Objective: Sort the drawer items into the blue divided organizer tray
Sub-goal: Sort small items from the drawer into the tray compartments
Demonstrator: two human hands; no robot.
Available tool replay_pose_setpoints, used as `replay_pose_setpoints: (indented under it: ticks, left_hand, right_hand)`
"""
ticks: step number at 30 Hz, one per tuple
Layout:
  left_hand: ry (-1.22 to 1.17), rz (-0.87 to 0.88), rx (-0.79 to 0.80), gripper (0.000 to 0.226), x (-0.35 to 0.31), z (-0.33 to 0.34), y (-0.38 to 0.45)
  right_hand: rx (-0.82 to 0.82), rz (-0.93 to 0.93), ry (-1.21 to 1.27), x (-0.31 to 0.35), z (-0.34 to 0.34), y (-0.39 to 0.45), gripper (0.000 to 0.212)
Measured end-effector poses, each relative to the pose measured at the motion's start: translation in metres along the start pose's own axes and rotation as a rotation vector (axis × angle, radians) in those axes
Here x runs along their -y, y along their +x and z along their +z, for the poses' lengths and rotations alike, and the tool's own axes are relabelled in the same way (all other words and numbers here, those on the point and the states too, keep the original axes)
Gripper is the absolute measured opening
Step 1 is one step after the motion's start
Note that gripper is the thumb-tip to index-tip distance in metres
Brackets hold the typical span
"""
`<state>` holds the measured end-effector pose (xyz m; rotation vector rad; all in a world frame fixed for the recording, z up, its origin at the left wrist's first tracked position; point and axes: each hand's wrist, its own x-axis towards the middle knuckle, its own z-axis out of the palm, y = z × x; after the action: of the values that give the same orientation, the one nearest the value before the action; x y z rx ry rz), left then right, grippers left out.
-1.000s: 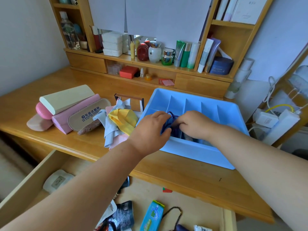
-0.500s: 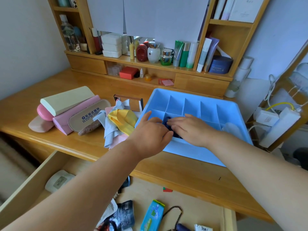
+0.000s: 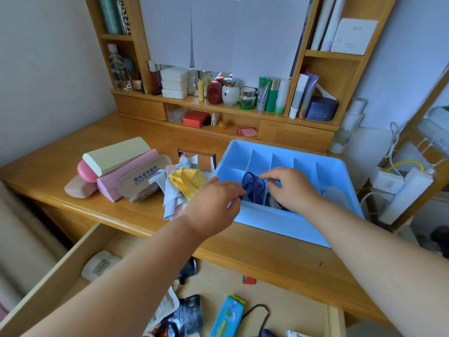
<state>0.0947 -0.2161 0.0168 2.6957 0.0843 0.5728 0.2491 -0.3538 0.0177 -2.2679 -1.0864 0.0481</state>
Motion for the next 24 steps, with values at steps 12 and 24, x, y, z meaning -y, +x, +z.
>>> replay_pose_setpoints:
  ticks: [12, 24]
  left_hand:
    - [-0.106, -0.071, -0.200, 0.030, -0.001, 0.019, -0.048]
    - [-0.077, -0.069, -0.259, 0.028, 0.003, 0.018, -0.042]
  right_hand:
    - [0.296, -0.080, -0.131, 0.017, 0.010, 0.016, 0.052]
    - [0.371, -0.064, -0.230, 0.030, 0.015, 0.026, 0.031]
